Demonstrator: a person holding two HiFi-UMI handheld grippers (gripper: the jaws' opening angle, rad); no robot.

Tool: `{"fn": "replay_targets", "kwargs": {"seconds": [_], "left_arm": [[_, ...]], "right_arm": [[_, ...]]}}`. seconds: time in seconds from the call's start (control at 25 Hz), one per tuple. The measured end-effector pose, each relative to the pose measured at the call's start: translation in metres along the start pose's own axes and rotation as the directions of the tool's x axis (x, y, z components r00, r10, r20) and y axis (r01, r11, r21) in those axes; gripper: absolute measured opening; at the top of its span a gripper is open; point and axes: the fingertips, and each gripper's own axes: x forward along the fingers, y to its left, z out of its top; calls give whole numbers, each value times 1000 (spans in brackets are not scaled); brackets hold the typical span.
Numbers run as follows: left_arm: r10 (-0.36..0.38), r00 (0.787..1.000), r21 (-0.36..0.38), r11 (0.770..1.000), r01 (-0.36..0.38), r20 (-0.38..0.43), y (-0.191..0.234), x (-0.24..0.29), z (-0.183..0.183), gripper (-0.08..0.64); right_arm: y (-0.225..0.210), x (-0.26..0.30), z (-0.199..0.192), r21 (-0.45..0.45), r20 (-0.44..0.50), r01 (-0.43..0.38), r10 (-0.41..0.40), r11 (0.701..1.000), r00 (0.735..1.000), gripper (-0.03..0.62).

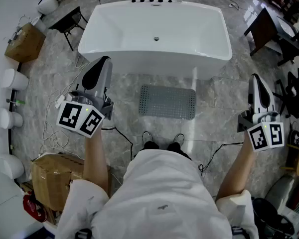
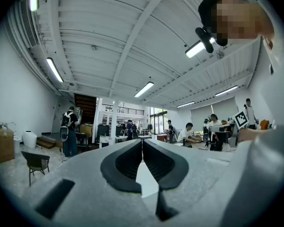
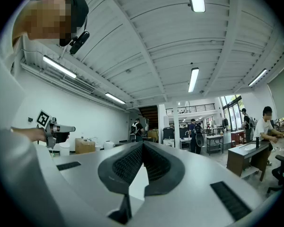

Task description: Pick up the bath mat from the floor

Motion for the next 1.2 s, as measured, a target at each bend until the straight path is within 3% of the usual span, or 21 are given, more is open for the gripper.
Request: {"fn": "replay_targets", "kwargs": {"seconds": [0.48,1.2], "left_arm": [[9,1000,10,1000,-9,6,-3,5,1,18],[25,998,4,1000,-25,-52,-46,19,-24,18]], "right_arm": [[-8,3,4,15,37,12,-12,1000,999,8],[-39,-15,-43,73,-41,-15,18,997,999,8]]}}
